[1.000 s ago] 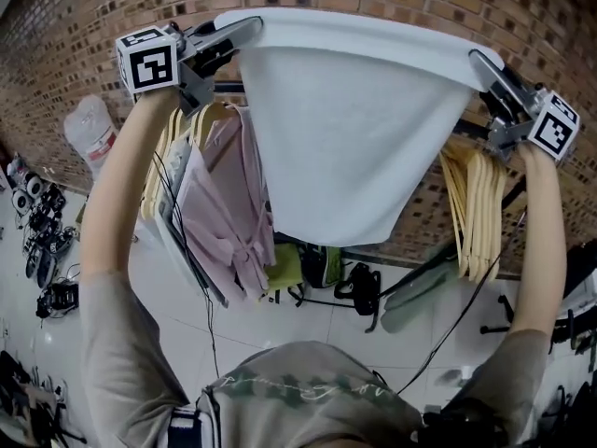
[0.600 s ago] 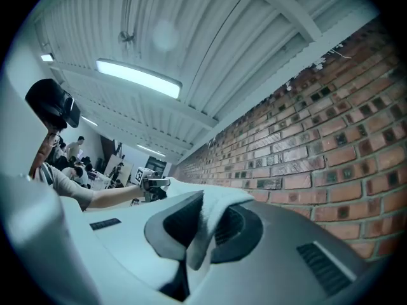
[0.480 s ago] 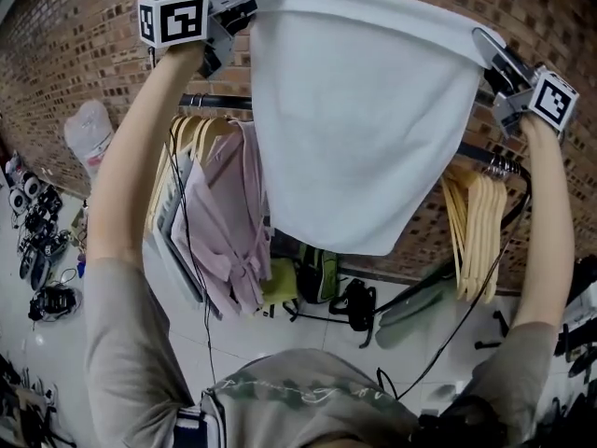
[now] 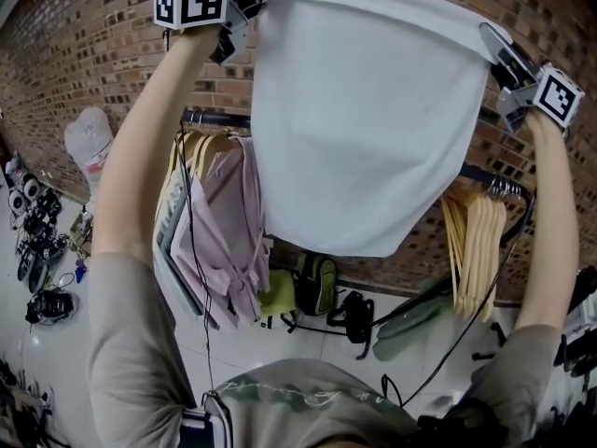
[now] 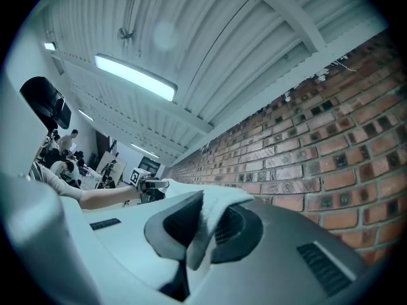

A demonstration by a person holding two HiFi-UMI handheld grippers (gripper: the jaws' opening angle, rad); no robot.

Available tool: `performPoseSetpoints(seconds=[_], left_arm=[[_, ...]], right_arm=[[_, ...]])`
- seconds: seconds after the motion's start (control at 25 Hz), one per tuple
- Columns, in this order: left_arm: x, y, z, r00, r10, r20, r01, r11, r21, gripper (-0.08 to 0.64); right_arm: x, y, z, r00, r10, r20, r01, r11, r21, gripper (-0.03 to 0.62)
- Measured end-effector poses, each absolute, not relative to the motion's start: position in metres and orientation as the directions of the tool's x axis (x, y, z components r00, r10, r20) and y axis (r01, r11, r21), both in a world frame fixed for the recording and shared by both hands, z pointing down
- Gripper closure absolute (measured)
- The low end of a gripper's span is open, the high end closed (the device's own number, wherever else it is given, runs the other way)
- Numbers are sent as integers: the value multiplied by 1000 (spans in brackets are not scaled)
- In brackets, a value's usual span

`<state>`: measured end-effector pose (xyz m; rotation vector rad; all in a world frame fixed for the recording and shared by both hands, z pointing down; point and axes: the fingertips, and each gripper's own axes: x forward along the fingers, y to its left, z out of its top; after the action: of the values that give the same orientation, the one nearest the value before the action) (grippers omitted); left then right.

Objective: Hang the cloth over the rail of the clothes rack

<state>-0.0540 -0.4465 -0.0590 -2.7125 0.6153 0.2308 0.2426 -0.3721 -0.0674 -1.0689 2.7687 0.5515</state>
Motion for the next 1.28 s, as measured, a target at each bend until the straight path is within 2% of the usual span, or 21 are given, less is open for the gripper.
performPoseSetpoints(seconds=[0.32, 0.52, 0.76, 0.92, 1.0, 1.12, 1.28], left_arm=[[-43, -473, -26, 895, -404, -190, -444, -852, -278, 541], [-32, -516, 18, 865, -471, -171, -499, -840, -212, 540], [-19, -553, 65, 860, -503, -81, -509, -838, -195, 540], [-1, -569, 115, 893, -449, 11, -445, -887, -124, 540], [0, -579, 134, 887, -458, 55, -453, -887, -92, 540], [-4, -586, 141, 878, -472, 82, -470, -881, -45, 540], [-1, -585, 145, 864, -492, 110, -488, -871, -64, 541]], right_arm=[[257, -409, -27, -722, -645, -249, -690, 699, 189, 571], [276, -455, 14, -658, -724, -208, -751, 648, 124, 571], [292, -500, 75, -608, -780, -149, -791, 611, 28, 571], [309, -515, 113, -586, -807, -76, -807, 589, -41, 571], [307, -518, 119, -598, -799, -57, -795, 601, -81, 571], [298, -520, 124, -615, -788, -21, -786, 615, -58, 571], [299, -518, 126, -610, -793, -7, -790, 609, -71, 571]])
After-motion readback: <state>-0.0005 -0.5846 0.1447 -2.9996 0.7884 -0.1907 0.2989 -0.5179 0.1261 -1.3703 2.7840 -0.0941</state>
